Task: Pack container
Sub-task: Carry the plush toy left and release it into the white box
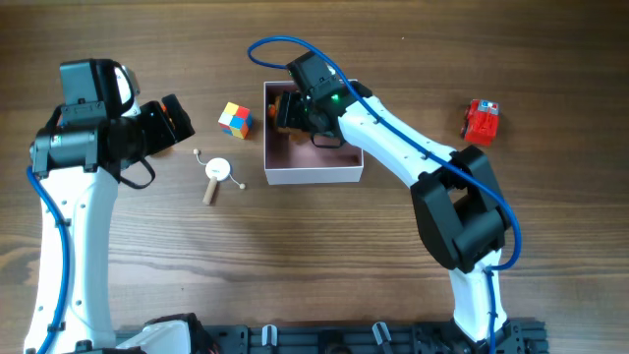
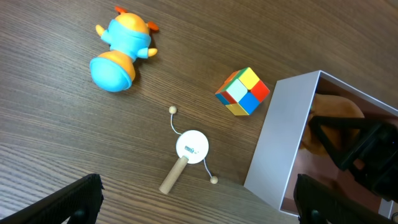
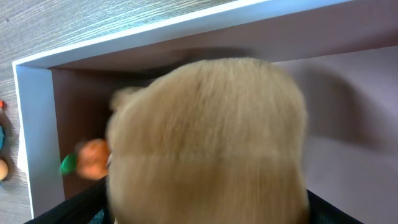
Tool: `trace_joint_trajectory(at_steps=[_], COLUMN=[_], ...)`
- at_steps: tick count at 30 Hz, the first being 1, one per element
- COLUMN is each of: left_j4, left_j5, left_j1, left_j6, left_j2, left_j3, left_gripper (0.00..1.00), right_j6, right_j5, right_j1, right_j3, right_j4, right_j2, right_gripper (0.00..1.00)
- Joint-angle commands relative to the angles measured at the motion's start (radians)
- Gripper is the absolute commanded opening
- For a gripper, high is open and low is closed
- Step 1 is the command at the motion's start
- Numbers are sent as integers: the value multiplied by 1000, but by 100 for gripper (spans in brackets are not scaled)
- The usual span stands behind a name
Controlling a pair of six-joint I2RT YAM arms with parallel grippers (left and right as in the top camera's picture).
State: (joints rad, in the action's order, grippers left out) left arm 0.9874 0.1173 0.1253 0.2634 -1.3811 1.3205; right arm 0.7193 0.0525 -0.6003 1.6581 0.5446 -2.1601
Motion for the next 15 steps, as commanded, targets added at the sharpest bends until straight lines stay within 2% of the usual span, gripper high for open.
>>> trace_joint_trajectory(at_steps=[1, 4, 9, 15], left_j4=[-2, -2, -2, -2], left_j5=[-10, -10, -10, -10], left_j1=[-5, -5, -5, -5], left_j6=[-24, -24, -24, -24], left_j2=[0, 0, 0, 0], left_j3=[19, 19, 19, 19], left_gripper=[100, 100, 100, 100], right_j6=[-38, -40, -145, -247], right_j5=[16, 7, -64, -148], right_j1=[0, 0, 0, -1], right_j3=[5, 5, 5, 5], right_j4=[17, 44, 76, 112], right_j2=[-2, -2, 14, 123], right_gripper=[81, 82, 72, 73])
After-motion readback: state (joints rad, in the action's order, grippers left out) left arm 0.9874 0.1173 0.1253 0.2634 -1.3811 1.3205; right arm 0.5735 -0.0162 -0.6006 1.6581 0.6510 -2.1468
